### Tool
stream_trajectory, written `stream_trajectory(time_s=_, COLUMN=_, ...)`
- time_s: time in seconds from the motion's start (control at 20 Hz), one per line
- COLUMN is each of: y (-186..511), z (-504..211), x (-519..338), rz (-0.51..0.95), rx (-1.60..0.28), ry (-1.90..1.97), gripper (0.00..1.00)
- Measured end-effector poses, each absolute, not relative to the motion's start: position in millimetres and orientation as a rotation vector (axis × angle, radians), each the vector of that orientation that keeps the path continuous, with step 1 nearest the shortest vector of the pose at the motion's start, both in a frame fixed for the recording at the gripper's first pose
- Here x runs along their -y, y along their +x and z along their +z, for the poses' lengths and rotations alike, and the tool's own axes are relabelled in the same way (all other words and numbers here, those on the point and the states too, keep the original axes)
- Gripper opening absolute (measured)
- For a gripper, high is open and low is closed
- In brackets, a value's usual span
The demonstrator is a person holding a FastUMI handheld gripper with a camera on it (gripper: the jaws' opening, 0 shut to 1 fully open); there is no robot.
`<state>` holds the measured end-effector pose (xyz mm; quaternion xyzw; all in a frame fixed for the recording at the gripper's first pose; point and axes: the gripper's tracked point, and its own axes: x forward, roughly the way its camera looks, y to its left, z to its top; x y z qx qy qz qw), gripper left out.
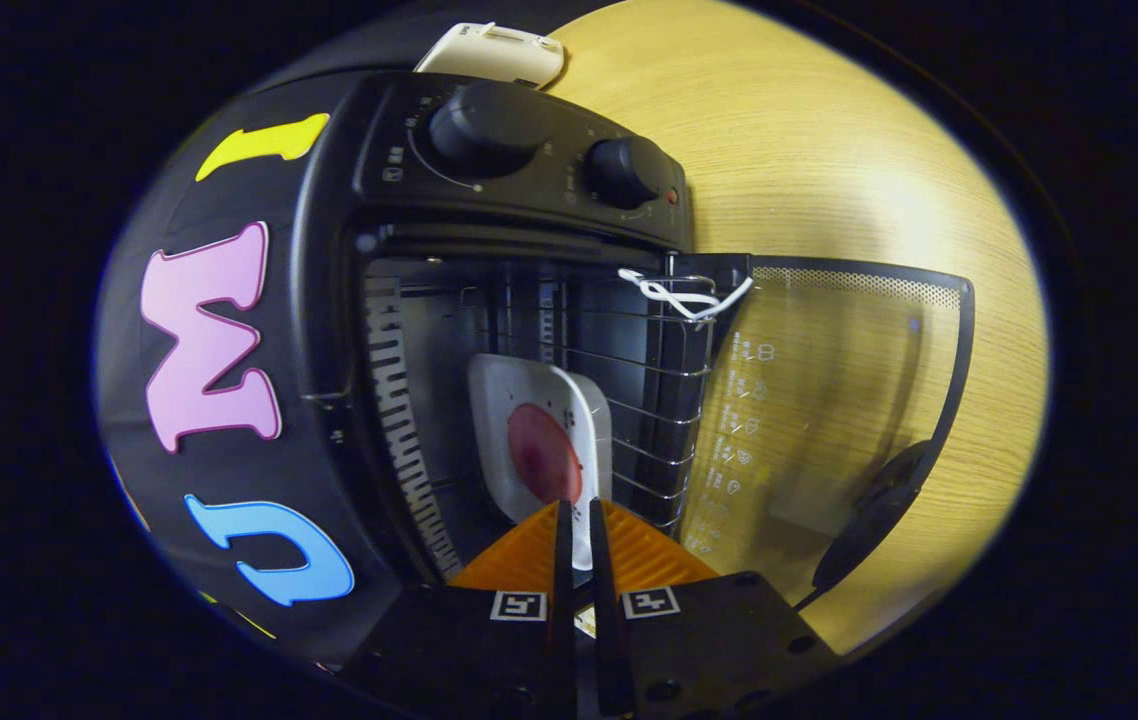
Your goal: Open the toaster oven, put the food inside, and close the toaster oven door.
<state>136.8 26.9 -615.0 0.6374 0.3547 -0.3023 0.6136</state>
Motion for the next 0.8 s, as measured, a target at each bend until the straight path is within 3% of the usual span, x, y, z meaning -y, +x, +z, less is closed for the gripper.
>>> stream_trajectory(time_s=0.25, y=108, z=-581, x=-13, rz=-0.626, rx=-0.85, ry=1.387, gripper=0.13)
stream_trajectory(time_s=0.3, y=100, z=-579, x=-11, rz=-0.604, rx=-0.858, ry=1.354, gripper=0.07)
stream_trajectory(time_s=0.5, y=59, z=-552, x=-27, rz=-0.452, rx=-0.902, ry=1.258, gripper=0.06)
stream_trajectory(time_s=0.8, y=-29, z=-587, x=-46, rz=-0.235, rx=-1.084, ry=0.74, gripper=0.05)
